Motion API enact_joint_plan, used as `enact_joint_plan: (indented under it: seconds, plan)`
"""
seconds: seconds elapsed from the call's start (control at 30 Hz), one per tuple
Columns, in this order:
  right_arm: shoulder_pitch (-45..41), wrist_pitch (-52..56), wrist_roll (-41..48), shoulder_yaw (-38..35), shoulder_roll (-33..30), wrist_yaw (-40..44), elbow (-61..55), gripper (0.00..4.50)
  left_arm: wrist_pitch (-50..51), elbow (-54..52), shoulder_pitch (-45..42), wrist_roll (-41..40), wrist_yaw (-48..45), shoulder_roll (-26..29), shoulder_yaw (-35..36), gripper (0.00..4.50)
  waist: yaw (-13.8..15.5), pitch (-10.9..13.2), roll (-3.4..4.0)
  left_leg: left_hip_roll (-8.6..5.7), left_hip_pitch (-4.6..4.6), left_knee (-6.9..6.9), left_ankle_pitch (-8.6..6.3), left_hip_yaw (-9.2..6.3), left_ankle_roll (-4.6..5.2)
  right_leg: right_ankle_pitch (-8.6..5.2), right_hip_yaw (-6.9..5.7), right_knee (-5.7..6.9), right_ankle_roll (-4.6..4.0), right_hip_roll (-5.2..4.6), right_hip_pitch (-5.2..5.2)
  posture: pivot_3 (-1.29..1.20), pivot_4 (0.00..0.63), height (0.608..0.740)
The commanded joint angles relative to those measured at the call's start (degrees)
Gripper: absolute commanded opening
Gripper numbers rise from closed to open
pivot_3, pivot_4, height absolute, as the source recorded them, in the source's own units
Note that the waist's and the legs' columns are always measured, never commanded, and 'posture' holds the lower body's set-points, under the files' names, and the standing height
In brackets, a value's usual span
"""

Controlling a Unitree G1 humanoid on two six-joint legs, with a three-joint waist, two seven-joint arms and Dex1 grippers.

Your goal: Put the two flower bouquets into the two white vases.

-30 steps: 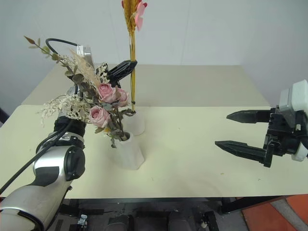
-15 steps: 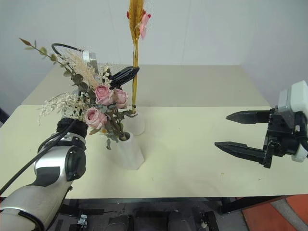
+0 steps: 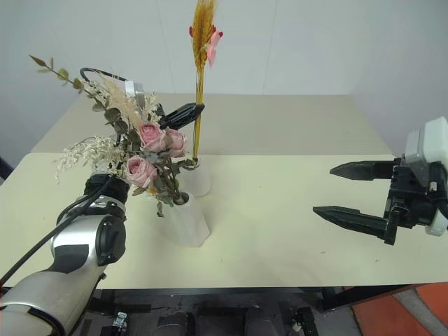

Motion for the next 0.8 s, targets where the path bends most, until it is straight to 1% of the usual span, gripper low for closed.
enact_joint_plan:
  seconds: [0.03, 0.33, 0.8]
  plan:
    - [-0.77, 0.15, 0.2, -2.18, -1.27, -0.26, -0.3, 4.5, -1.13, -1.9, 0.05, 0.05, 0.0, 0.46, 0.09, 0.02, 0.02, 0.0, 0.0, 0.0, 0.0, 0.0, 0.0, 0.0, 0.0, 0.0, 0.0, 0.0, 0.0, 0.0, 0.0, 0.0, 0.15, 0.74]
    - [-0.8, -0.12, -0.25, -1.67, -1.54, -0.21, 0.08, 4.5, -1.05, -2.14, 1.11, 0.53, 0.53, 0.47, -0.02, 0.02, 0.01, 0.0, 0.0, 0.0, 0.0, 0.0, 0.0, 0.0, 0.0, 0.0, 0.0, 0.0, 0.0, 0.0, 0.0, 0.0, 0.15, 0.74]
    - [-0.18, -0.09, -0.53, -2.64, -1.34, 0.07, -0.61, 4.5, -2.93, -0.07, -0.72, 0.5, 1.82, 0.49, 0.62, 0.02, 0.03, 0.0, 0.0, 0.0, 0.0, 0.0, 0.0, -0.01, 0.0, 0.0, 0.0, 0.0, 0.0, 0.0, 0.0, 0.0, 0.15, 0.74]
